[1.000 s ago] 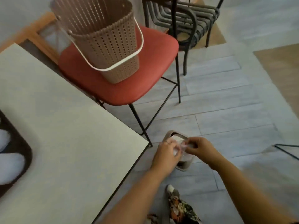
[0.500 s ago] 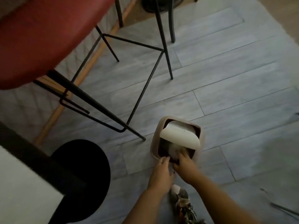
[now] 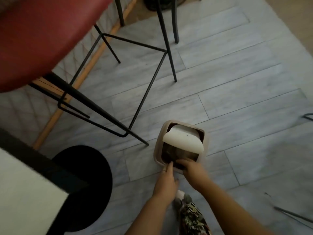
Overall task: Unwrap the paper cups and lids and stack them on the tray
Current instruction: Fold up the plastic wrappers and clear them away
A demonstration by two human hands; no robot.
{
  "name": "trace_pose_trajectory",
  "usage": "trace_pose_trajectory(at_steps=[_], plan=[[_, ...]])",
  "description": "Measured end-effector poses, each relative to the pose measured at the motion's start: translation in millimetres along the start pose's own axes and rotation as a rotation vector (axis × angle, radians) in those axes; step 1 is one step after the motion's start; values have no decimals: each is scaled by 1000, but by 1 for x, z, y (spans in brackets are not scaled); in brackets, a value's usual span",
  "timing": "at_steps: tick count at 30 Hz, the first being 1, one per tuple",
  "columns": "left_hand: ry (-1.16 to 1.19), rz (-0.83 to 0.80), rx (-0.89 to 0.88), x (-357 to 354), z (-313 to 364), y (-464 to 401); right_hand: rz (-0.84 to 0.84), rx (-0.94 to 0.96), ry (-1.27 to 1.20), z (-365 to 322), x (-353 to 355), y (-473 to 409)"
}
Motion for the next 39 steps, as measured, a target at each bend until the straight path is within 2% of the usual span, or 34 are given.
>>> trace_pose_trajectory(at_steps=[6, 12, 16, 21, 25, 31, 37, 39], plan=[[99, 110, -3, 44, 64, 79, 145, 162, -36, -59, 78, 76], [282, 326, -155, 114, 118, 180, 316, 400, -47, -142, 167, 151], [364, 562, -282, 169, 117, 255, 406, 625, -28, -224, 205, 201], [474, 861, -325, 214, 69, 346, 334, 893, 16, -313, 192, 241], [456, 1043, -190, 223, 3, 400, 231, 1090, 64, -373, 147, 257], [388, 1304, 150, 217, -111, 465, -11, 1262, 137, -449, 53, 283], [330, 1472, 503, 190, -224, 524, -277, 1334, 250, -501, -54, 320], [316, 1476, 618, 178, -257, 542, -363, 1364, 327, -512, -90, 333]])
Point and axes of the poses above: each hand's wrist, its own y-axis away from the middle knuckle, its own x-axis out of the back of the hand, z = x × y, the point moved 4 cm from there along -y, towards the middle knuckle
